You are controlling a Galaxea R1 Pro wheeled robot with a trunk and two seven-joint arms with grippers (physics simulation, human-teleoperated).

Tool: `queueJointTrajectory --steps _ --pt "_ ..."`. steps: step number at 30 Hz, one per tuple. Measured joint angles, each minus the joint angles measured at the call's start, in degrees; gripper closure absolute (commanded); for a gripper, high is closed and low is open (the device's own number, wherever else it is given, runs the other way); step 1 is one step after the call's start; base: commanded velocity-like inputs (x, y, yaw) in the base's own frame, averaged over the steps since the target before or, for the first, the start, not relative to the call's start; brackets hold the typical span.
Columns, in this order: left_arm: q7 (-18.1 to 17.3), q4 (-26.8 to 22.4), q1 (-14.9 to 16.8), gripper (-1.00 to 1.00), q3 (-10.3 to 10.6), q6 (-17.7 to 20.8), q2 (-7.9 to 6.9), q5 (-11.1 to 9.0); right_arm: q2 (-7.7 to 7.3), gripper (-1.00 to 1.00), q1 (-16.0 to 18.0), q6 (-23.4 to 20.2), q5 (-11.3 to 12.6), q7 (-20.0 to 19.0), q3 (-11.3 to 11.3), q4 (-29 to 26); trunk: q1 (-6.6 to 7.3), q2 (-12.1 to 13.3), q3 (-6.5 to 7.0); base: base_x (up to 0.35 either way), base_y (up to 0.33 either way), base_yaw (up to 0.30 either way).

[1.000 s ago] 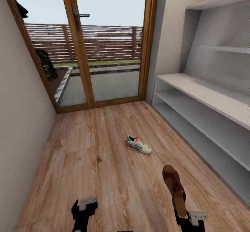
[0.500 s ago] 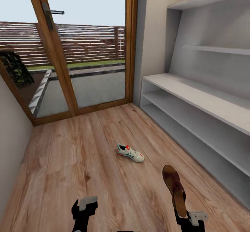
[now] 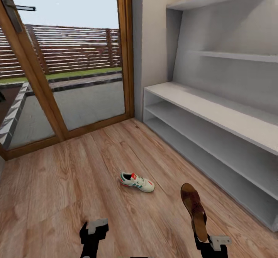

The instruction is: Pick up the two gym shoes and the two sandals from the corridor floor and place them onto the hallstand (shoe rack) in the corridor, making sure they are on the rack and not on the floor. Arrange them so the two gym shoes are next to each other and the two sandals are next to each other.

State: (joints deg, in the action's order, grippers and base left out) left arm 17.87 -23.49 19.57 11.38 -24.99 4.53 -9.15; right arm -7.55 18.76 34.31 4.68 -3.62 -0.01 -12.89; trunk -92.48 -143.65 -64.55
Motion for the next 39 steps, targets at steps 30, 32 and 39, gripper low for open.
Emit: queueJointTrajectory --steps 30,32,39 --pt "0.0 0.0 0.0 -1.0 0.0 0.0 0.01 0.1 -0.25 1.0 0.0 0.0 0.1 0.0 -0.1 0.0 -0.03 0.0 0.0 0.158 0.224 -0.193" --pt "0.0 0.0 0.0 -1.0 0.0 0.0 0.01 0.1 -0.22 1.0 0.0 0.0 0.1 0.0 -0.1 0.0 -0.03 0.0 0.0 0.0 0.233 -0.001" --pt "0.0 -0.1 0.0 -1.0 0.0 0.0 0.02 0.1 -0.01 1.0 0.0 0.0 0.1 0.0 -0.1 0.0 -0.03 0.0 0.06 0.0 0.14 -0.08"
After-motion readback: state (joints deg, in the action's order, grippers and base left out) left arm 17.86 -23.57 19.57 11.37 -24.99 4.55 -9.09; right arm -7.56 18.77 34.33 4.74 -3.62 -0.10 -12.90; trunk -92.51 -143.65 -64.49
